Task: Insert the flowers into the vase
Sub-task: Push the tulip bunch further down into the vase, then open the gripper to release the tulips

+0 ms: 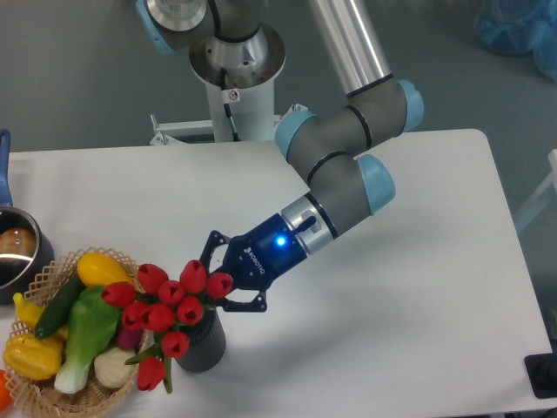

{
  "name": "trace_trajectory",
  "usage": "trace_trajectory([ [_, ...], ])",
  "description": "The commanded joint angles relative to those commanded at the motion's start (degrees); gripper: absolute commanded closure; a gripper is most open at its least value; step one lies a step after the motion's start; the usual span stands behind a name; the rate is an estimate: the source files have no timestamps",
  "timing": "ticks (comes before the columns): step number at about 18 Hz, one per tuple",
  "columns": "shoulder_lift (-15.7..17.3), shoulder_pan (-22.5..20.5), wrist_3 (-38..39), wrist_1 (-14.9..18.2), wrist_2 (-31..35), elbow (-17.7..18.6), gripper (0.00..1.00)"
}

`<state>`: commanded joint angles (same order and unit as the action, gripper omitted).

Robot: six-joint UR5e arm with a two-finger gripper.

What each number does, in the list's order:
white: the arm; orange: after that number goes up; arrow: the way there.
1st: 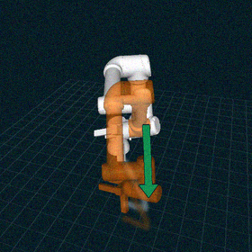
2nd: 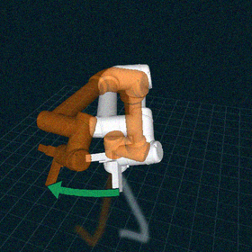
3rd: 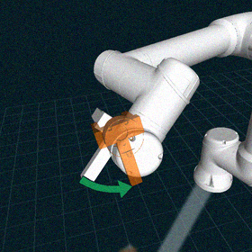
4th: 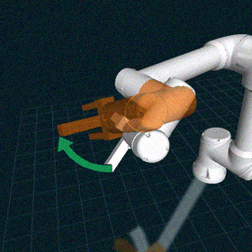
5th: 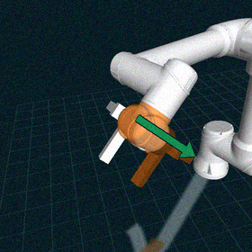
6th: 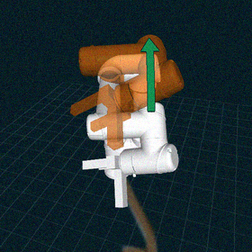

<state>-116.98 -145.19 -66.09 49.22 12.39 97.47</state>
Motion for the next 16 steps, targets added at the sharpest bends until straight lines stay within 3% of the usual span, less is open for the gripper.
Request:
trace_trajectory([
  [4,0.0,-0.09,-3.51,0.0,2.37,0.61,0.77],
  [8,0.09,-0.18,-4.66,0.0,3.52,1.58,0.39],
  [10,0.17,-0.53,-4.75,0.0,3.52,1.58,0.37],
  [14,0.35,-1.05,-4.75,0.09,3.95,2.19,0.06],
  [16,0.96,-2.02,-4.75,0.09,4.39,3.25,0.01],
])
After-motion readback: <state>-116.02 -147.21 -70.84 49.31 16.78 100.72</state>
